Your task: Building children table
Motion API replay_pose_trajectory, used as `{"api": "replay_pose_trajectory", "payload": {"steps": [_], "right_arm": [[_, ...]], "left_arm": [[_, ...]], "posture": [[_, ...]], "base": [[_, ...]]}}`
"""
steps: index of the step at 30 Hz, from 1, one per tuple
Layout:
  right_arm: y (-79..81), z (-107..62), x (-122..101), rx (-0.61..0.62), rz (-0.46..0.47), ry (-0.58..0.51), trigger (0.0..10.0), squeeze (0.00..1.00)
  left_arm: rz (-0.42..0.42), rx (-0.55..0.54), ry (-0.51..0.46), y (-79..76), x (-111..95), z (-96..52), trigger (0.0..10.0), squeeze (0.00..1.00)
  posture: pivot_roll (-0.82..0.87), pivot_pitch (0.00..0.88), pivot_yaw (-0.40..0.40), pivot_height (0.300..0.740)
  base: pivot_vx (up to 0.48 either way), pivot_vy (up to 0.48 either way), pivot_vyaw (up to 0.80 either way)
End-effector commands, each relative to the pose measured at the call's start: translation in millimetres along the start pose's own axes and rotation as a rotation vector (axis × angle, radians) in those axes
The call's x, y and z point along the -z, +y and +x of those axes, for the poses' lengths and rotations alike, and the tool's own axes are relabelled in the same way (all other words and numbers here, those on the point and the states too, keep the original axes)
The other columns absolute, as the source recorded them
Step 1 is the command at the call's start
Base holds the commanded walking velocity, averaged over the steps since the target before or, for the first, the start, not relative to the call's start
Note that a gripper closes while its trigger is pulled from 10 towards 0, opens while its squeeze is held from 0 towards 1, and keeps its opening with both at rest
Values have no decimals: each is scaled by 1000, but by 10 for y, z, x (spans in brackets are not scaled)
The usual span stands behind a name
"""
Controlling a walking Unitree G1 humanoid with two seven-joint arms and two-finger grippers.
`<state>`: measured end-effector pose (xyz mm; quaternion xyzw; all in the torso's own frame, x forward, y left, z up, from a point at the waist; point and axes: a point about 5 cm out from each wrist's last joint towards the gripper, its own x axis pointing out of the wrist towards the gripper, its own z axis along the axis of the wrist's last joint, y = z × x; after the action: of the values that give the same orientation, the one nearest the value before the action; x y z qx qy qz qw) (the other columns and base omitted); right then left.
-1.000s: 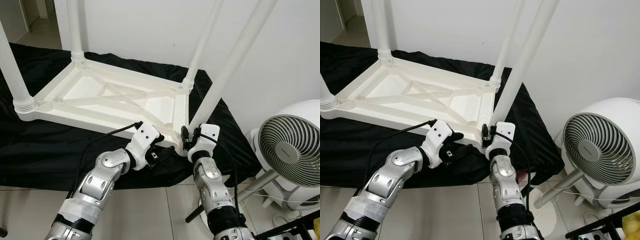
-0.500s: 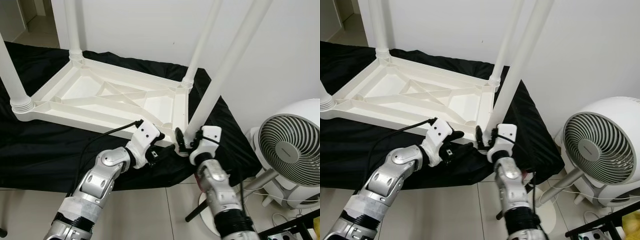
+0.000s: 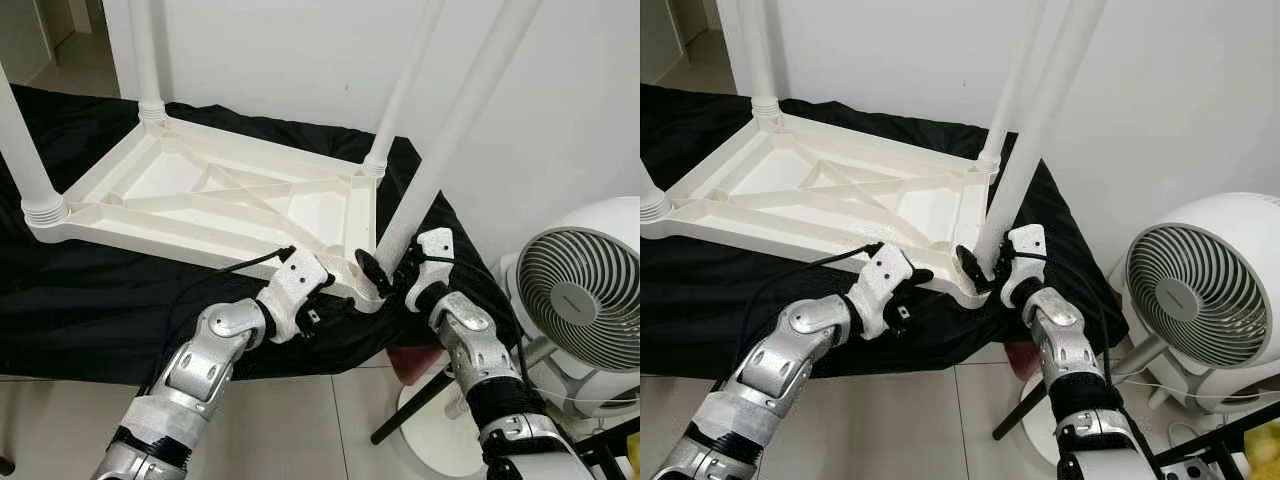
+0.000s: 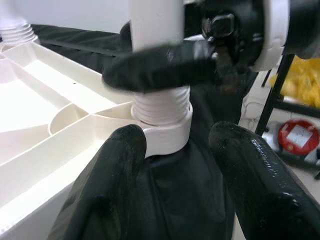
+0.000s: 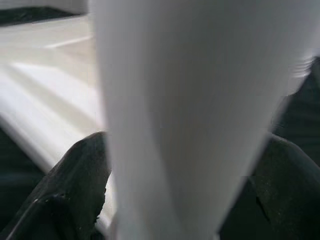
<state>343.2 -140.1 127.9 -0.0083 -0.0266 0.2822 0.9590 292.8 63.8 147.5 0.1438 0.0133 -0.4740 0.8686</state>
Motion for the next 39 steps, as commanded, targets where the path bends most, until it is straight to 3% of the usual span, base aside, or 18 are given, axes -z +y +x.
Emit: {"api": "replay_pose_trajectory", "payload": {"steps": [1,2,3,4,14,19,20,26,32,39], "right_arm": [[-16,-5,33,-33,-1,23,10000,0],[-16,-5,33,-33,-1,23,10000,0],[-15,8,40,-41,-5,29,3098,0],[-15,22,60,-56,-2,42,0,0],[-38,2,175,-71,-9,85,0,0],[-74,-29,215,-13,27,75,0,0],[-79,-36,235,14,38,78,10000,0],[-63,-49,303,83,7,104,10000,0],[73,-17,312,262,92,75,10000,0],[179,-1,290,358,157,45,10000,0]], "left_arm": [[35,-25,29,-16,64,19,10000,0],[35,-25,29,-16,64,19,10000,0],[36,-33,30,2,70,17,10000,0],[29,-39,25,23,60,16,10000,0],[41,-45,25,39,50,11,10000,0],[45,-45,21,32,59,16,10000,0],[43,-45,21,29,62,15,10000,0],[41,-45,20,18,66,11,10000,0],[38,-61,19,60,72,-9,10000,0],[42,-65,22,74,83,-20,10000,0]], "posture": [[89,0,-143,740],[89,0,-143,740],[92,0,-144,740],[95,0,-145,740],[99,0,-154,740],[98,0,-156,740],[96,0,-158,740],[96,0,-162,740],[95,0,-164,740],[93,0,-164,740]], "base": [[0,0,0],[0,0,0],[0,0,0],[0,0,0],[0,0,0],[0,0,0],[0,0,0],[0,0,0],[0,0,0],[0,0,0]]}}
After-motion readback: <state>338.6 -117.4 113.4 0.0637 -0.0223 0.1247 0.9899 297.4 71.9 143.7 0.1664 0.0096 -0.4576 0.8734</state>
